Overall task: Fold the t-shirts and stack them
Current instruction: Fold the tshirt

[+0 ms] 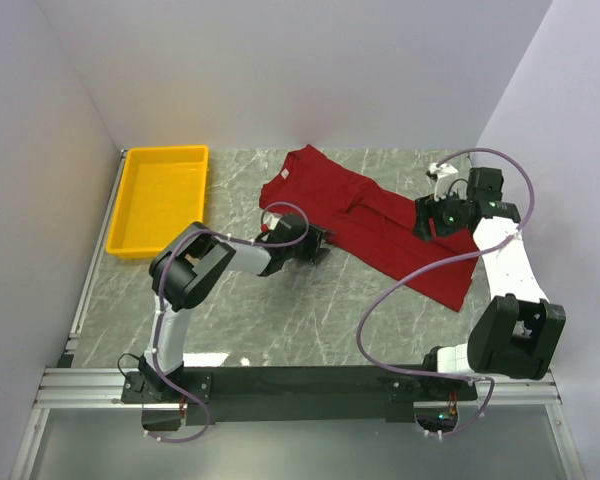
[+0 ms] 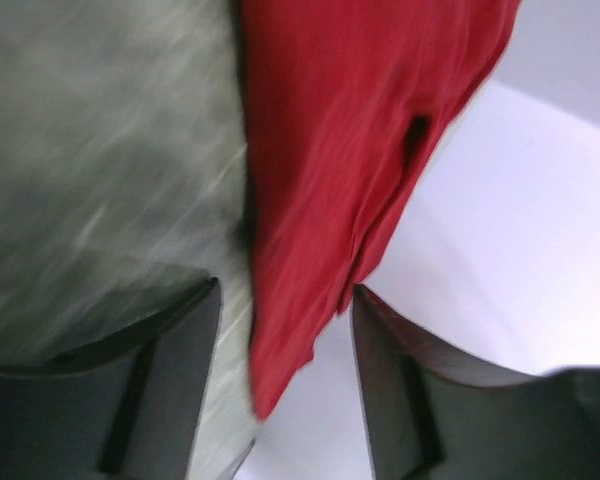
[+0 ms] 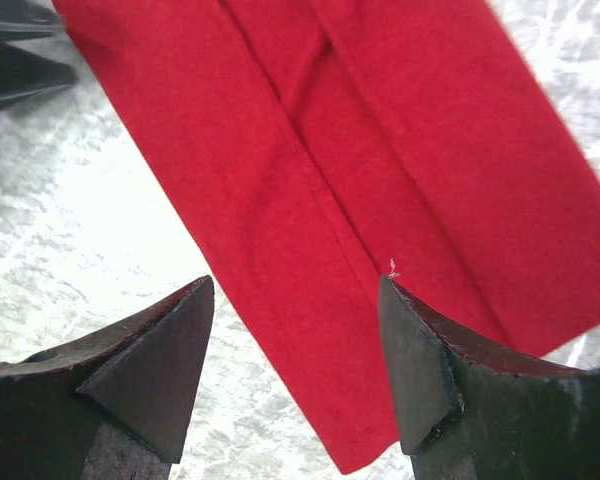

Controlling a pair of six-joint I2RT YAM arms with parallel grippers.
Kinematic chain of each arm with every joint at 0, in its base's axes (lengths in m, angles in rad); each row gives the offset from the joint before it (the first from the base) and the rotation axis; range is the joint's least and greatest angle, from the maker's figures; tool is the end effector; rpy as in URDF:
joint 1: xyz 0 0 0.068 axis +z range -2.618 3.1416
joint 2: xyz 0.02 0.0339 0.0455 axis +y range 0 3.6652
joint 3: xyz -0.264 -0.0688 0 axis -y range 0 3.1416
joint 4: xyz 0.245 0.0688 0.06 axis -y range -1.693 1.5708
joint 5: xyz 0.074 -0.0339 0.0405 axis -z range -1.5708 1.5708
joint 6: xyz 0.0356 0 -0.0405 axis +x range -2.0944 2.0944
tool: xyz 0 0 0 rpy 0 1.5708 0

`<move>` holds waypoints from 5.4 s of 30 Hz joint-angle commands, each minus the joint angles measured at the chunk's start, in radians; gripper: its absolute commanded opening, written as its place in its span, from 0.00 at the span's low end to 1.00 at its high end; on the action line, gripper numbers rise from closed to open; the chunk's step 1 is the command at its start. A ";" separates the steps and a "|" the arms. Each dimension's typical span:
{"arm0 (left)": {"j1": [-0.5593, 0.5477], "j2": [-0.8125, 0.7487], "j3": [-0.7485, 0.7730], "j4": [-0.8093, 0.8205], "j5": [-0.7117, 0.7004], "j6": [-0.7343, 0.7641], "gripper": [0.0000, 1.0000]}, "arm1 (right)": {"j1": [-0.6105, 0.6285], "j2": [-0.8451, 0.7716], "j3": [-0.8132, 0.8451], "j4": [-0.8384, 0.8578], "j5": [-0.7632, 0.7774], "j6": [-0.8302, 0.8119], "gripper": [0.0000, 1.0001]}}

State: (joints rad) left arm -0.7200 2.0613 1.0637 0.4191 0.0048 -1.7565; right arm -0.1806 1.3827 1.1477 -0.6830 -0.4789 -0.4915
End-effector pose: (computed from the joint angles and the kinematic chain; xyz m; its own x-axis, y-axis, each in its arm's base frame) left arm 0.3152 -0.2767 0.1131 -0.5751 -0.8028 0.1572 -0.5263 0.2160 -0.8224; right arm 0.2853 -0.0354 0.2903 -0.6343 -0.3100 -0.7083 -0.4710 0.8814 0.0361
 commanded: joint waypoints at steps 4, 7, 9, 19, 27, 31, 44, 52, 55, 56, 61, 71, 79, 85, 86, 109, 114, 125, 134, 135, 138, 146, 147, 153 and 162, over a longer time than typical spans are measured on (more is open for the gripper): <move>-0.028 0.131 0.122 -0.284 -0.088 -0.081 0.58 | -0.056 -0.036 0.021 0.017 -0.070 0.022 0.73; -0.038 0.138 0.128 -0.322 -0.095 -0.100 0.50 | -0.074 -0.031 0.030 0.016 -0.089 0.028 0.73; -0.036 0.141 0.133 -0.347 -0.098 -0.097 0.49 | -0.082 -0.030 0.037 0.017 -0.095 0.030 0.73; -0.036 0.183 0.183 -0.408 -0.091 -0.041 0.19 | -0.097 -0.033 0.043 0.017 -0.115 0.044 0.73; -0.013 0.139 0.150 -0.416 -0.103 0.051 0.01 | -0.102 -0.043 0.035 0.007 -0.119 0.030 0.73; 0.022 0.056 0.075 -0.408 -0.074 0.124 0.01 | -0.103 -0.051 0.029 0.002 -0.115 0.022 0.73; 0.223 -0.030 -0.088 -0.491 0.078 0.540 0.01 | -0.105 -0.050 0.006 -0.007 -0.142 -0.004 0.73; 0.349 -0.075 -0.082 -0.621 0.066 0.790 0.01 | -0.103 -0.031 -0.020 -0.064 -0.164 -0.102 0.73; 0.373 -0.070 -0.042 -0.674 0.081 0.883 0.04 | -0.103 -0.022 -0.031 -0.087 -0.167 -0.139 0.73; 0.376 -0.072 -0.024 -0.686 0.095 0.926 0.06 | -0.103 -0.017 -0.032 -0.099 -0.170 -0.154 0.73; 0.376 -0.150 -0.037 -0.649 0.226 1.014 0.43 | -0.103 -0.016 -0.043 -0.112 -0.167 -0.188 0.73; 0.364 -0.504 -0.221 -0.638 0.392 1.048 0.60 | -0.083 0.044 -0.068 -0.162 -0.158 -0.341 0.73; 0.251 -0.707 -0.441 -0.427 0.488 0.772 0.63 | -0.068 0.216 -0.084 -0.083 0.017 -0.225 0.72; 0.096 -0.653 -0.505 -0.160 0.436 0.518 0.64 | -0.068 0.248 -0.112 -0.073 0.036 -0.164 0.71; 0.073 -0.629 -0.510 -0.137 0.428 0.491 0.64 | -0.069 0.249 -0.118 -0.075 0.036 -0.160 0.71; -0.240 -0.333 -0.550 0.204 0.271 -0.012 0.62 | -0.117 0.243 -0.112 -0.105 0.006 -0.101 0.69; -0.289 -0.299 -0.530 0.185 0.228 -0.089 0.58 | -0.123 0.205 -0.131 -0.095 0.000 -0.082 0.69; -0.440 -0.264 -0.389 -0.133 0.035 -0.239 0.50 | -0.140 0.153 -0.143 -0.090 -0.043 -0.090 0.69; -0.527 -0.184 -0.255 -0.336 -0.031 -0.313 0.42 | -0.154 0.081 -0.140 -0.136 -0.084 -0.107 0.68; -0.530 -0.178 -0.249 -0.350 -0.038 -0.317 0.39 | -0.152 0.070 -0.144 -0.139 -0.086 -0.114 0.69; -0.536 -0.155 -0.234 -0.371 -0.061 -0.327 0.29 | -0.164 0.047 -0.152 -0.148 -0.092 -0.130 0.68; -0.564 -0.133 -0.166 -0.482 -0.106 -0.311 0.26 | -0.203 0.039 -0.149 -0.193 -0.113 -0.179 0.68; -0.567 -0.133 -0.160 -0.496 -0.117 -0.299 0.27 | -0.206 0.041 -0.146 -0.197 -0.115 -0.188 0.68; -0.599 -0.174 -0.122 -0.632 -0.176 -0.314 0.44 | -0.224 0.053 -0.141 -0.211 -0.132 -0.209 0.68; -0.602 -0.233 -0.206 -0.684 -0.197 -0.380 0.49 | -0.227 0.068 -0.134 -0.211 -0.150 -0.202 0.68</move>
State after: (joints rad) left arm -1.3170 1.8030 0.9173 -0.0345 -0.1314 -2.0148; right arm -0.4000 1.4517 1.0000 -0.8841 -0.6010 -0.6815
